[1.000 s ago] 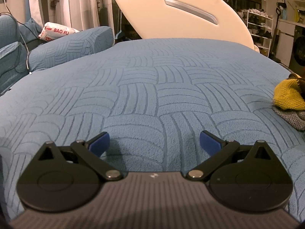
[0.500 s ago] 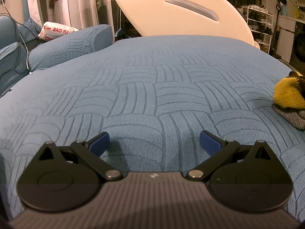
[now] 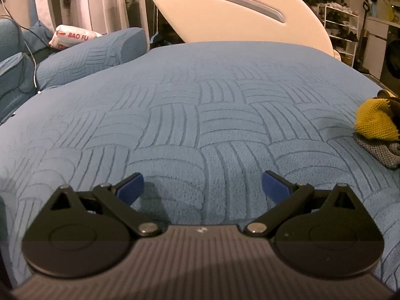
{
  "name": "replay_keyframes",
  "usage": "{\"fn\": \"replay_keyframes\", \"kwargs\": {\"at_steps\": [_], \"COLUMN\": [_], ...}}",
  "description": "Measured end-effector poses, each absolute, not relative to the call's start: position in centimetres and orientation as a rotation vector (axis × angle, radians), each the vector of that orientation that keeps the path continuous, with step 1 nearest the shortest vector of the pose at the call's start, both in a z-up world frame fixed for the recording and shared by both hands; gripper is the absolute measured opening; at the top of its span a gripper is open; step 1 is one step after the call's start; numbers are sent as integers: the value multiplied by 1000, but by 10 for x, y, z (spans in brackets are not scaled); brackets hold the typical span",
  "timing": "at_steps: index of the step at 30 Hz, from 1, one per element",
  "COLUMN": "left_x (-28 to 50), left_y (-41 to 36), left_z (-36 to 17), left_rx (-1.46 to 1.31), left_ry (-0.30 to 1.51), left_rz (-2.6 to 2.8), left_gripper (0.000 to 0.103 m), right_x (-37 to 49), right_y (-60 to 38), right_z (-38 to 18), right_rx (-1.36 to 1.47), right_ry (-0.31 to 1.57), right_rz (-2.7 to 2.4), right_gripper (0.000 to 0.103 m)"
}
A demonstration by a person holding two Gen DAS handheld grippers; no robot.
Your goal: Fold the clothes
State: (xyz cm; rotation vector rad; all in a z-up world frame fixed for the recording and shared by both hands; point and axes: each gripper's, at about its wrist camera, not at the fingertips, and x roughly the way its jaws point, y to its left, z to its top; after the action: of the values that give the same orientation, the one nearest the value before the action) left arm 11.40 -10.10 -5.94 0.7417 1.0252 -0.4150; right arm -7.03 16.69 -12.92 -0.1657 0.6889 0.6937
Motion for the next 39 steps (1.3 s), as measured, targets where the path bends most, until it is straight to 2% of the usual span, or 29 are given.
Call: {"fn": "replay_keyframes", "kwargs": {"at_steps": [1,2,3,4,12,20,27,32,33,35,37,39], "left_x": [117,120,124,124,121,89,38,-12,-20,-28,-45,-74], "left_y": [-102,-98,-94,-91,-49,19,116,209,227,298,339,374], "left_z": [-65,-68,-70,-71,-39,24,85,96,94,55,31,11], "left_rx": [741,727,712,697,448,223,45,-35,-36,-71,-130,-186], "left_ry": [1031,1048,1065,1071,990,867,776,747,747,902,969,988], "left_rz": [-413,-414,-415,-400,-171,63,227,357,385,500,561,580], "left_gripper": [66,47,34,8,7,7,7,8,10,25,32,55], "right_x": [-70,-70,-69,-69,-59,-50,-57,-87,-93,-100,-109,-124], "right_y": [166,166,166,166,157,140,125,119,119,121,126,127], "right_z": [-129,-129,-128,-128,-124,-114,-109,-108,-108,-106,-102,-88], "right_rx": [-164,-164,-164,-162,-97,-9,19,-72,-87,-96,-137,-209], "right_ry": [691,693,695,697,718,743,757,709,717,744,764,705], "right_rz": [696,698,699,700,658,571,604,689,703,741,808,849], "right_gripper": [103,103,103,103,103,103,103,103,103,103,103,103]}}
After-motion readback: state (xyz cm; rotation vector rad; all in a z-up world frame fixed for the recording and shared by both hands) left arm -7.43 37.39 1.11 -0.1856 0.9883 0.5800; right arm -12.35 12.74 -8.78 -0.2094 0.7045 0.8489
